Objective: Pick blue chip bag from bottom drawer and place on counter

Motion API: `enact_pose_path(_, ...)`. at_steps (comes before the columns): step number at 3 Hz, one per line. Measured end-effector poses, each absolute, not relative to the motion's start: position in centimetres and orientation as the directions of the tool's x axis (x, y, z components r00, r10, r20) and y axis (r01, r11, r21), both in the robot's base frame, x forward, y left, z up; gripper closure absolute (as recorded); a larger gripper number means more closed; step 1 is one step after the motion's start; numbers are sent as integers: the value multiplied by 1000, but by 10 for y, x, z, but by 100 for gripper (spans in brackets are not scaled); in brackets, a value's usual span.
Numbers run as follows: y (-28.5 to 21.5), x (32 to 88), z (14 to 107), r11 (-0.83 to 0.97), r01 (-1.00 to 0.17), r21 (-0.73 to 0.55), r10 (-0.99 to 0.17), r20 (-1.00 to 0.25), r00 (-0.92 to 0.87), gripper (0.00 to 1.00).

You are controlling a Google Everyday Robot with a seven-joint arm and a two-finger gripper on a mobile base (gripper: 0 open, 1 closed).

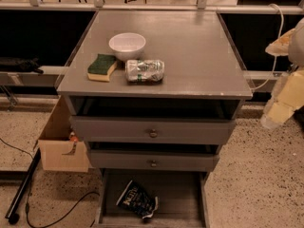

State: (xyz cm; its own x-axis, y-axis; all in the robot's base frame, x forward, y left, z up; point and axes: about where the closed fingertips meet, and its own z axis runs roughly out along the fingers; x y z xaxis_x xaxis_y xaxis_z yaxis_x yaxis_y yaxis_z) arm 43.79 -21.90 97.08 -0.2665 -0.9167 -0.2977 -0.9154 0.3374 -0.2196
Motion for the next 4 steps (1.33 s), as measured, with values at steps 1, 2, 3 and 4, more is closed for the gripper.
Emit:
enact_pose_path(1, -218, 431, 926, 431, -895, -114, -835, -427, -348, 0)
enact_pose_path(2, -201, 416, 864, 470, -882, 38, -739, -531, -416, 0)
enact_pose_path(3, -179, 402, 808, 460, -873, 164, -679, -568, -465, 0)
enact_pose_path(4, -179, 402, 808, 460, -873, 164, -679, -568, -465, 0)
